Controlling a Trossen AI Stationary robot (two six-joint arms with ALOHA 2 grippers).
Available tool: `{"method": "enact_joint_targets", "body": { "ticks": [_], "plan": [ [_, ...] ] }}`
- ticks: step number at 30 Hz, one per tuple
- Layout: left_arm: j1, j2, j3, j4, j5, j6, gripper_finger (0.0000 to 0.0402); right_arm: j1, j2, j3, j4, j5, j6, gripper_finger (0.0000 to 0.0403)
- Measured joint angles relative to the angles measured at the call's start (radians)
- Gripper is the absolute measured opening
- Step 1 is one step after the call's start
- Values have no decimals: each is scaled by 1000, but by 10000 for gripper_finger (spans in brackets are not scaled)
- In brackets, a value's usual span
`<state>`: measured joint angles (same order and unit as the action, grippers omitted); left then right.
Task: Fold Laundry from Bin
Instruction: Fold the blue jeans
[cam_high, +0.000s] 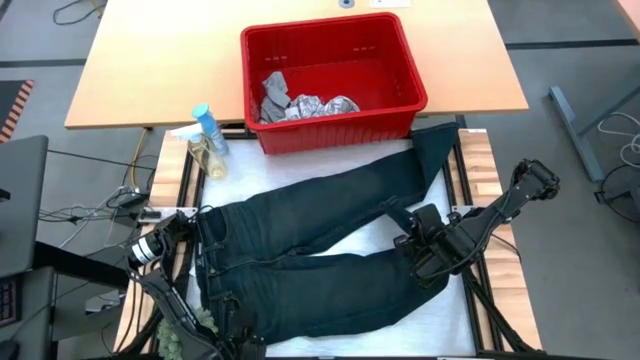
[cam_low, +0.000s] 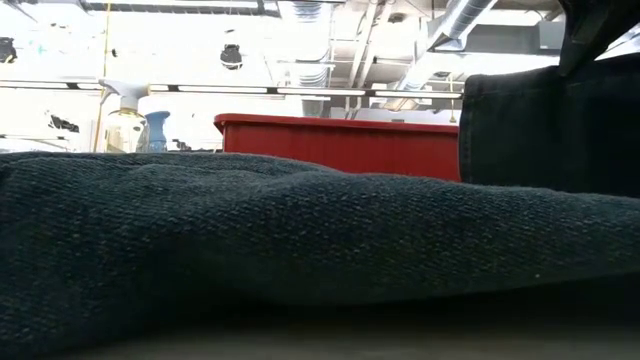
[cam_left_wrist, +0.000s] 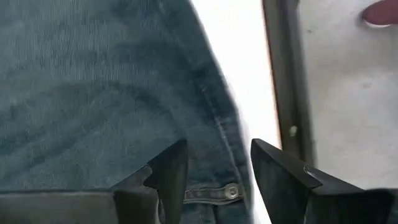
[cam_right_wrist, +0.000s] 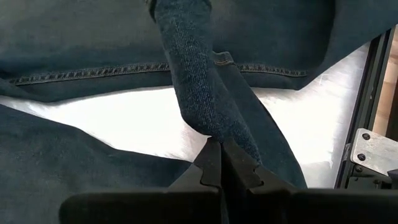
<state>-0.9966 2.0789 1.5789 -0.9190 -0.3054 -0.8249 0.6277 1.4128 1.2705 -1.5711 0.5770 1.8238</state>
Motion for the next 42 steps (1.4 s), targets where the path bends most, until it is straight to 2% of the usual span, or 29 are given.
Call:
{"method": "enact_joint_targets", "body": {
  "ticks": [4,10,15,18,21,23,24,29,35,39,42],
  "plan": [
    [3,2,-23,33,56,0,165,0,0,0,0,0,-12,24],
    [3,2,-38,51,33,1,165,0,0,0,0,0,-26,24],
    [7,2,-94,50,59,-53,161,0,0,0,0,0,-26,24],
    [16,-1,-104,25,89,-75,130,0,0,0,0,0,-26,24],
    [34,-2,-96,-9,134,-57,66,0,0,0,0,0,-26,24],
    [46,-2,-75,-40,170,-39,21,0,0,0,0,0,-20,24],
    [51,-1,-63,-53,177,-34,14,0,-1,0,0,0,-19,24],
    [73,-11,25,-137,170,-13,5,-1,-1,0,0,0,-18,24],
    [100,-18,155,-331,114,51,2,-9,-2,0,0,6,34,24],
    [116,-18,218,-459,69,78,2,-9,-4,14,-2,105,128,22],
    [133,-18,256,-565,51,81,1,-25,-5,60,0,207,119,20]
  ]
}}
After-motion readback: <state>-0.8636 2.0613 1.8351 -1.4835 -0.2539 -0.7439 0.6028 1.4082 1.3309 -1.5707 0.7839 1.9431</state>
